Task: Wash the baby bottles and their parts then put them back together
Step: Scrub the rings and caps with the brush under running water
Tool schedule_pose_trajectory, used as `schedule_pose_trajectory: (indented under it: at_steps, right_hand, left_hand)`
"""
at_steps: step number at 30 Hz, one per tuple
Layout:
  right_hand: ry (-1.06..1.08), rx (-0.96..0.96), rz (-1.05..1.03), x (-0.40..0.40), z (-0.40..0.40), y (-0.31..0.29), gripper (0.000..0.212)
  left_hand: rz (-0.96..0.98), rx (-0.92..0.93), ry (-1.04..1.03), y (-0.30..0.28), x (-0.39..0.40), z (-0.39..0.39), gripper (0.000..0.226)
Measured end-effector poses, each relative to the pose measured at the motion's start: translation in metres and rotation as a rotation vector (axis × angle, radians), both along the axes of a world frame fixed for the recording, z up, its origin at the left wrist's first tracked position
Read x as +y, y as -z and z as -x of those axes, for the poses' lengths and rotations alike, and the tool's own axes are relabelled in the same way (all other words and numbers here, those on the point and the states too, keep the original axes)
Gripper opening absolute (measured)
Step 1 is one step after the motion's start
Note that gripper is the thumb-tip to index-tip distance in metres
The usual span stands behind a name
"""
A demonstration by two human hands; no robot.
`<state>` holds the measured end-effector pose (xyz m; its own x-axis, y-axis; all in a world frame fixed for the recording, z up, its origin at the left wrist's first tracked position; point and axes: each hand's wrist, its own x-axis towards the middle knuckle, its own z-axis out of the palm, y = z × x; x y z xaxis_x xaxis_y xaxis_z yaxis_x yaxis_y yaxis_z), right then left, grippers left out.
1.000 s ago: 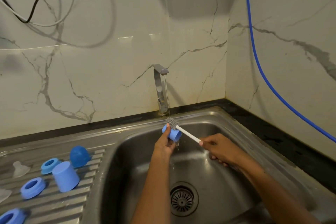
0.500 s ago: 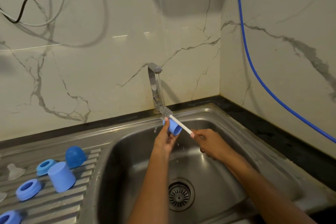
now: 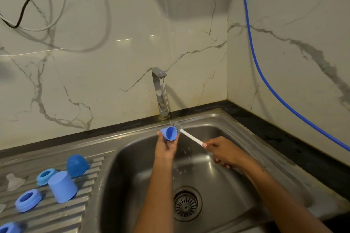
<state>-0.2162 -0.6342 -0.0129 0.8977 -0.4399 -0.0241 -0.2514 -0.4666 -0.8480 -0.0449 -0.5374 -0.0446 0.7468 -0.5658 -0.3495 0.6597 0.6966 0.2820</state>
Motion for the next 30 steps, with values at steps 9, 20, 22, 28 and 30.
schedule_pose_trajectory:
  at_steps: [9,20,22,28,30]
  right_hand:
    - [0.100,0.132,0.096,-0.021,0.011,-0.003,0.033]
    - [0.179,0.199,0.189,-0.030,0.007,0.006,0.033]
    - [0.177,0.206,0.175,-0.029,0.007,0.007,0.030]
    - [0.167,0.235,0.184,-0.032,0.006,0.009,0.030]
    - [0.159,0.242,0.187,-0.031,0.006,0.009,0.030]
  left_hand:
    - [-0.058,-0.021,0.009,0.005,0.004,-0.011,0.050]
    - [0.125,0.183,0.095,0.012,0.011,-0.010,0.048]
    - [0.082,0.182,0.097,0.012,0.014,-0.010,0.047]
    - [-0.401,-0.478,0.195,0.009,-0.001,-0.001,0.022]
    - [-0.571,-0.571,0.113,0.007,-0.001,0.000,0.023]
